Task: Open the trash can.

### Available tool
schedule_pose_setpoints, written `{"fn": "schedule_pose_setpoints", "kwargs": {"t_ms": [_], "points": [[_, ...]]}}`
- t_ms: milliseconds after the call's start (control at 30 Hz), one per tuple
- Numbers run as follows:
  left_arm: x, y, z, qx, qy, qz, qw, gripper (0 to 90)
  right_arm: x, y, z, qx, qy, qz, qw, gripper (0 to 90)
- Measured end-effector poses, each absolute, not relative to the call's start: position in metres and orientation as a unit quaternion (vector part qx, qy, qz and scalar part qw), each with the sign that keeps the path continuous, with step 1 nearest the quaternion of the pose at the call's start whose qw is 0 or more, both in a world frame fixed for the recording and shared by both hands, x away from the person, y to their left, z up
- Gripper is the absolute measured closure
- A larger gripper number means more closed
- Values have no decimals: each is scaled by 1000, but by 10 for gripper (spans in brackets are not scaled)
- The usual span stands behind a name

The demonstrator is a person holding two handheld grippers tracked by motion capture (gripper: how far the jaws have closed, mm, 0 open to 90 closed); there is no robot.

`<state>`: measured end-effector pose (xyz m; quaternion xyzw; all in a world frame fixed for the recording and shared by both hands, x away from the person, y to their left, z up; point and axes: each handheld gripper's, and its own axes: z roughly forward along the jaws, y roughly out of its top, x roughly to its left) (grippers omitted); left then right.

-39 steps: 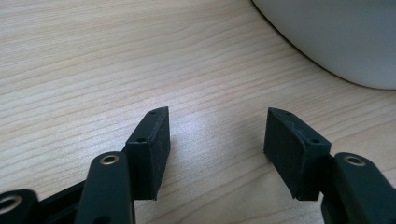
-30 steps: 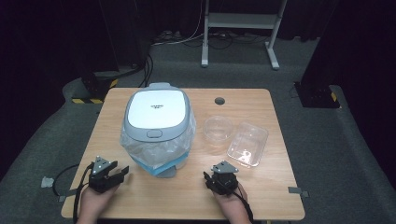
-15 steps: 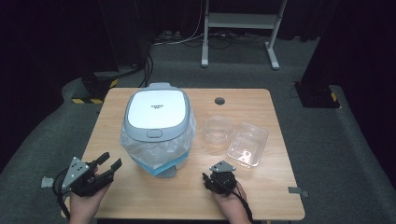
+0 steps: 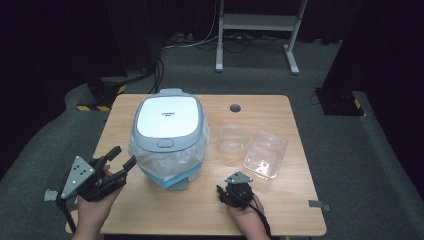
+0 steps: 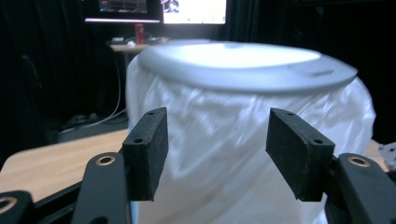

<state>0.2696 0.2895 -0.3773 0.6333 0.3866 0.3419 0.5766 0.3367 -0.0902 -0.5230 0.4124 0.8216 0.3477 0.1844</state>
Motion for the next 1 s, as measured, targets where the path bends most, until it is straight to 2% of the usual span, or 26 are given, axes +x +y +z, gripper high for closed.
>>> {"fn": "schedule_pose_setpoints", "kwargs": {"t_ms": [400,600,700,733,767,833,1000], "points": [[276,272,-356,630,360,346,594,409,337,-90,-523,409,824,348,182,426],[281,259,-348,632,347,342,602,455,337,-91,-523,409,824,348,182,426],[282,254,-347,633,340,340,607,534,337,-91,-523,409,824,348,182,425],[283,252,-346,635,337,338,608,534,337,-91,-523,409,824,348,182,425],[285,248,-345,638,331,331,611,591,337,-91,-523,408,824,348,182,426],[286,245,-344,642,329,328,610,610,337,-91,-523,409,824,348,181,425],[289,234,-344,648,319,326,610,769,338,-91,-523,408,824,348,181,425]]}}
